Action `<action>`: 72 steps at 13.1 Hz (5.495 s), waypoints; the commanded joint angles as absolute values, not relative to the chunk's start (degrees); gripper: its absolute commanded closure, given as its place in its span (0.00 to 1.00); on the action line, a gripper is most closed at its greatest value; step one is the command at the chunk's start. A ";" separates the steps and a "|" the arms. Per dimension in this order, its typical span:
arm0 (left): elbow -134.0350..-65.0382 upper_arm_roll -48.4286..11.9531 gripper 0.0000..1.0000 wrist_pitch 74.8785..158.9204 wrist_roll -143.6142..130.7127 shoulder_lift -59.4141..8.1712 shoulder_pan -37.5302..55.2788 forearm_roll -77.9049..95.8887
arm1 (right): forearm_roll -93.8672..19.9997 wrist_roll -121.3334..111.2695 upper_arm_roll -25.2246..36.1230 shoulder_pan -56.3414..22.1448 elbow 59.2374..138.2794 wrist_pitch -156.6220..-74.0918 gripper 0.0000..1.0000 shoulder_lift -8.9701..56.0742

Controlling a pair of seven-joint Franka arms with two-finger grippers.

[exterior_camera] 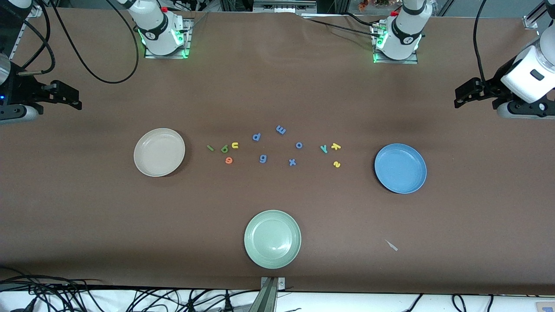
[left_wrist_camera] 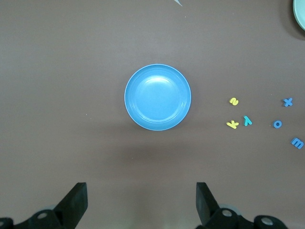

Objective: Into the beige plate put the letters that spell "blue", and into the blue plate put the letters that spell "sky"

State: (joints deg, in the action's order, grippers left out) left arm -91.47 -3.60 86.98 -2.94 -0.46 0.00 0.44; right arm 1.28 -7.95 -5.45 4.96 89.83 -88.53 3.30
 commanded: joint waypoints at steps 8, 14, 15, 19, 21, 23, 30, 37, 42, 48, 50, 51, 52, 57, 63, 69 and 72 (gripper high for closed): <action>-89.47 -3.87 0.00 85.52 -1.93 -1.32 0.00 -1.14 | 0.88 -7.82 -5.19 4.57 88.07 -87.28 0.00 3.96; -89.47 -3.87 0.00 85.52 -1.85 -1.32 0.00 -1.14 | 0.88 -7.82 -5.10 4.57 88.07 -87.28 0.00 3.96; -89.47 -3.87 0.00 85.52 -1.93 -1.32 0.00 -1.14 | 0.88 -7.82 -5.18 4.57 88.07 -87.36 0.00 3.96; -89.47 -3.87 0.00 85.52 -1.93 -1.32 0.00 -1.14 | 0.97 -7.82 -5.19 4.57 88.07 -87.28 0.00 3.96; -89.47 -3.87 0.00 85.43 -1.85 -1.23 0.00 -1.14 | 0.97 -7.82 -5.19 4.57 88.07 -87.28 0.00 3.96; -89.47 -3.87 0.00 85.52 -1.85 -1.23 0.00 -1.14 | 0.97 -7.82 -5.19 4.57 88.07 -87.28 0.00 3.96; -89.47 -3.87 0.00 85.52 -1.85 -1.23 -0.09 -1.14 | 0.97 -7.82 -5.19 4.48 88.07 -87.28 0.00 3.96; -89.47 -3.87 0.00 85.52 -1.85 -1.32 -0.17 -1.14 | 0.97 -7.82 -5.19 4.48 88.24 -87.28 0.00 3.96; -89.47 -3.87 0.00 85.52 -1.85 -1.32 -0.09 -1.14 | 0.97 -7.82 -5.19 4.48 88.24 -87.28 0.00 3.95; -89.56 -3.87 0.00 85.52 -1.85 -1.32 -0.09 -1.14 | 0.97 -7.82 -5.19 4.48 88.42 -87.19 0.00 3.96; -89.47 -3.87 0.00 85.52 -1.85 -1.32 -0.09 -1.14 | 0.97 -7.82 -5.19 4.48 88.42 -87.01 0.00 3.96; -89.47 -3.87 0.00 85.52 -1.85 -1.32 -0.09 -1.14 | 0.97 -7.82 -5.19 4.48 88.42 -87.01 0.00 3.96; -89.47 -3.87 0.00 85.52 -1.85 -1.32 -0.09 -1.14 | 0.97 -7.82 -5.19 4.48 88.42 -86.84 0.00 3.96; -89.47 -3.87 0.00 85.43 -1.85 -1.32 -0.09 -1.14 | 0.97 -7.82 -5.19 4.48 88.42 -86.75 0.00 3.96; -89.47 -3.87 0.00 85.43 -1.85 -1.23 -0.09 -1.06 | 0.97 -7.82 -5.19 4.48 88.51 -86.75 0.00 3.95; -89.56 -4.66 0.00 83.41 -1.76 -1.67 1.49 -0.09 | 0.97 -7.82 -5.19 4.48 88.51 -86.75 0.00 3.96; -89.56 -6.76 0.00 82.97 -1.93 -4.55 2.72 -0.35 | 0.97 -7.82 -5.10 4.66 88.42 -86.75 0.00 3.96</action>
